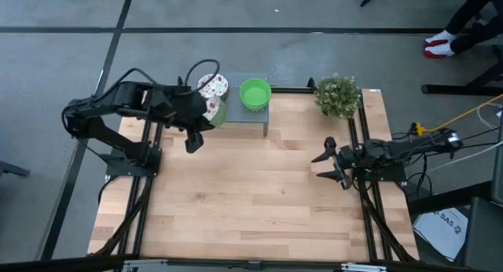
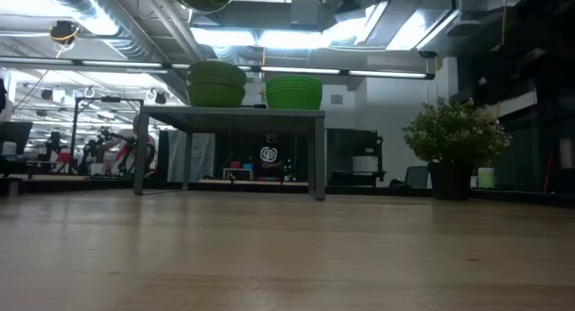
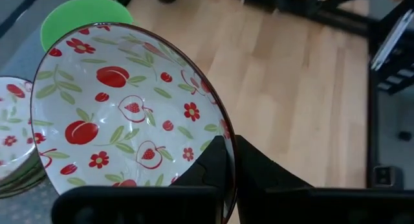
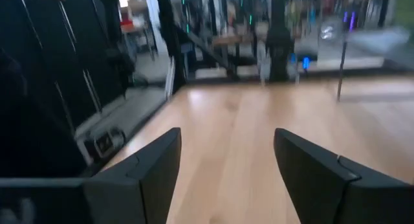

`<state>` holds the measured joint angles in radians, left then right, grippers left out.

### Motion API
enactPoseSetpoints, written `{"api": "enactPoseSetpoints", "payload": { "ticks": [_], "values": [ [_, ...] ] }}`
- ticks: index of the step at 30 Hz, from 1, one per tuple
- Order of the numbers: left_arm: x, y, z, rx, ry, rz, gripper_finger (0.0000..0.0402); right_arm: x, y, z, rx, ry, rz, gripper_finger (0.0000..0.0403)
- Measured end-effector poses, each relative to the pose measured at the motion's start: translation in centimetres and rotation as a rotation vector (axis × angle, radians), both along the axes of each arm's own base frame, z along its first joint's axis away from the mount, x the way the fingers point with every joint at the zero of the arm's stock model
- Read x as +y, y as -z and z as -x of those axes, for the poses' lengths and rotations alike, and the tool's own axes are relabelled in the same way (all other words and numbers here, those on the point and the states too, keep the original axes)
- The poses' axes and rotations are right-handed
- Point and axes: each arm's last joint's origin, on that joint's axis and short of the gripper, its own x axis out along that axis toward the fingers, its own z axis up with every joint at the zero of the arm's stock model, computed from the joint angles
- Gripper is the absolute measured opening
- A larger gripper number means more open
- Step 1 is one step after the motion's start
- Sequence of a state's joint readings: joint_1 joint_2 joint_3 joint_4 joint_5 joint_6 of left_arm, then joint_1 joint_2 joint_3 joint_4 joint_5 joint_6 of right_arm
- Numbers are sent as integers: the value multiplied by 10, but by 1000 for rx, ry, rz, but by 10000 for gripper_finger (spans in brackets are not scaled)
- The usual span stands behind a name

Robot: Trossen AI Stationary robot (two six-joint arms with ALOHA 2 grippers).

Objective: Pick & Place Mini bowls
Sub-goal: Stack the white patterned bowl on the white patterned bowl on the shelf

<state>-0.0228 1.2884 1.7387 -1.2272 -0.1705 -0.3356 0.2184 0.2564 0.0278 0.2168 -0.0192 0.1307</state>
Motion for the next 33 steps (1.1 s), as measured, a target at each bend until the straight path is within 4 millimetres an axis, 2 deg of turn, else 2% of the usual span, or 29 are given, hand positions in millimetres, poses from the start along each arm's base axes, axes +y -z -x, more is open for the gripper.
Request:
{"api": "enactPoseSetpoints", "payload": {
  "ticks": [5, 10, 16, 22, 33],
  "values": [
    [13, -3, -8, 85, 1, -49, 5, -2, 4, 10, -29, 2, 7, 245],
    [30, -11, -13, 94, -18, -117, 5, -4, 2, 16, -58, 2, 30, 245],
    [55, -15, -9, 121, -68, -174, 6, -4, 4, 16, -30, 8, 29, 245],
    [87, -1, -8, 276, -95, -180, 6, -4, 4, 16, -28, 9, 25, 245],
    [141, 35, -36, 487, -8, -207, 6, -4, 4, 16, -28, 9, 26, 245]
  ]
}}
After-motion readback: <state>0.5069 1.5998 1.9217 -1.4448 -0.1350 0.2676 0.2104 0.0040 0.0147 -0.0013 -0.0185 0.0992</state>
